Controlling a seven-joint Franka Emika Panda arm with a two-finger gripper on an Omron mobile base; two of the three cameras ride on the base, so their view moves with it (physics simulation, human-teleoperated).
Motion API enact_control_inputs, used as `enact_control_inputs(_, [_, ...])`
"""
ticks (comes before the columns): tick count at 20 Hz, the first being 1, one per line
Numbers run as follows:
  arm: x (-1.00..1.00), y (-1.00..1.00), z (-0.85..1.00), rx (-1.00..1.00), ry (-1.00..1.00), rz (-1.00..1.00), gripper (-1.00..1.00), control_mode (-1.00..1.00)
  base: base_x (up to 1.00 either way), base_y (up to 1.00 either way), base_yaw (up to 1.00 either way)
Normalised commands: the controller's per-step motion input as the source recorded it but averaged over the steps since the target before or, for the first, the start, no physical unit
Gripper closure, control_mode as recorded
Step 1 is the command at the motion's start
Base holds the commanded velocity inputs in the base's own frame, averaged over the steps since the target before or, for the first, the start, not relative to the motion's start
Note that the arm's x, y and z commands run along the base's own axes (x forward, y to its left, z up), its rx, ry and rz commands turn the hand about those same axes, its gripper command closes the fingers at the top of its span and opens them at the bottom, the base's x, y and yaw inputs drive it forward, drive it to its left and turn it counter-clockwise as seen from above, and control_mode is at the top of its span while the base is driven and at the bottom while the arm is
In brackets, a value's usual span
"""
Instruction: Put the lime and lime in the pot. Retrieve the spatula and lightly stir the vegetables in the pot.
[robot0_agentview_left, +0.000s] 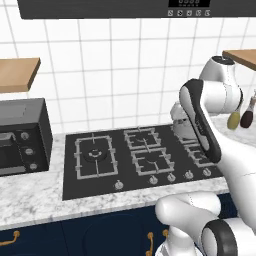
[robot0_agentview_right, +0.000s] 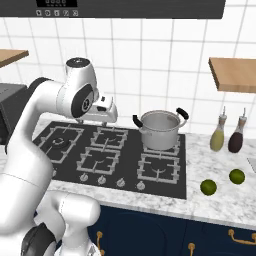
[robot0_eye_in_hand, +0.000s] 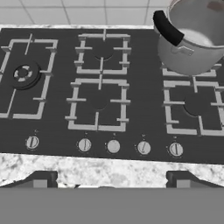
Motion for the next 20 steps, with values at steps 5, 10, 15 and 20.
enact_control_inputs(5, [0.22,0.45,0.0,-0.08,0.1,-0.03,-1.0,-1.0,0.0,0.0,0.0])
enact_control_inputs(10, [0.0,0.01,0.0,0.0,0.05,0.0,-1.0,-1.0,0.0,0.0,0.0])
enact_control_inputs(15, [-0.02,0.03,0.0,-0.01,0.06,0.0,-1.0,-1.0,0.0,0.0,0.0])
enact_control_inputs(20, [-0.24,-0.29,0.04,0.0,0.0,-0.01,-1.0,1.0,-0.15,-0.33,0.0])
